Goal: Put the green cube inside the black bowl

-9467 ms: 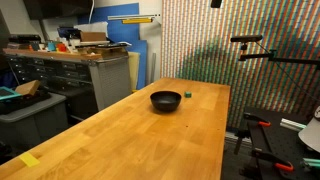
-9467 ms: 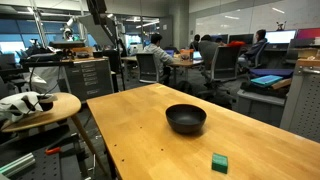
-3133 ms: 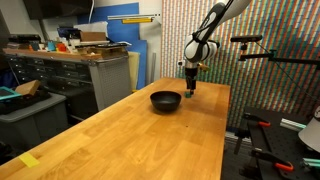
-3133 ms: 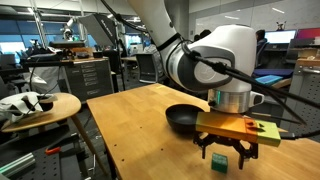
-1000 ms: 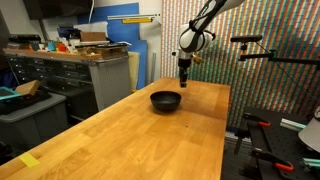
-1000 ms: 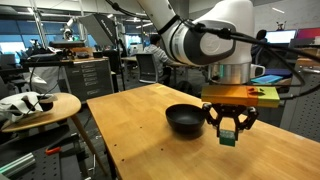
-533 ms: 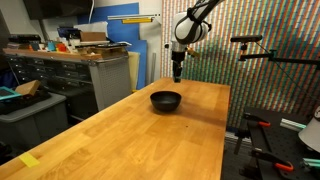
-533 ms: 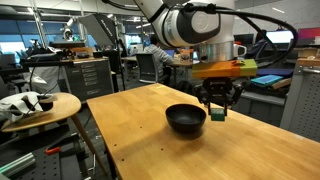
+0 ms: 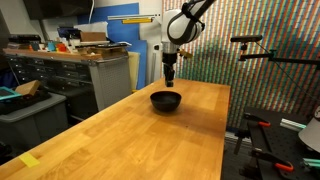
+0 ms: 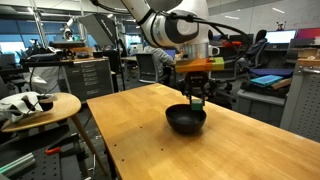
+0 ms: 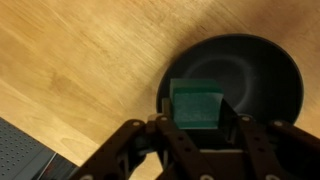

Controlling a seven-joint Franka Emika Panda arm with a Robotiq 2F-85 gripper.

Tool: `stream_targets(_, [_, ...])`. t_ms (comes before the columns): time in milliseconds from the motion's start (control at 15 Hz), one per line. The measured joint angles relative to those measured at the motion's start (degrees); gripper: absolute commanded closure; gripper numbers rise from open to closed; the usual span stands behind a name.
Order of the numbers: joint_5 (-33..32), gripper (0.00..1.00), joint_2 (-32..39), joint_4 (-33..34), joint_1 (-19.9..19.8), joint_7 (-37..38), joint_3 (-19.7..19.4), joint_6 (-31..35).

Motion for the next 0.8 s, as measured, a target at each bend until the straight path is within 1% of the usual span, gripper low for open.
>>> stream_targets(333, [-0.53, 0.79, 1.99, -0.13, 1.93, 1.50, 0.87, -0.14])
stream_targets(600, [-1.31, 0.79, 4.93, -0.12, 2.19, 2.62, 1.07, -0.05])
stream_targets(667, [-1.32, 0.45, 5.73, -0.08, 2.19, 2.77, 1.09, 0.04])
stream_targets(733, [-1.32, 0.29, 6.50, -0.05, 2.19, 2.98, 1.12, 0.16])
stream_targets(800, [-1.32, 0.22, 7.22, -0.01, 2.19, 3.30, 1.17, 0.51])
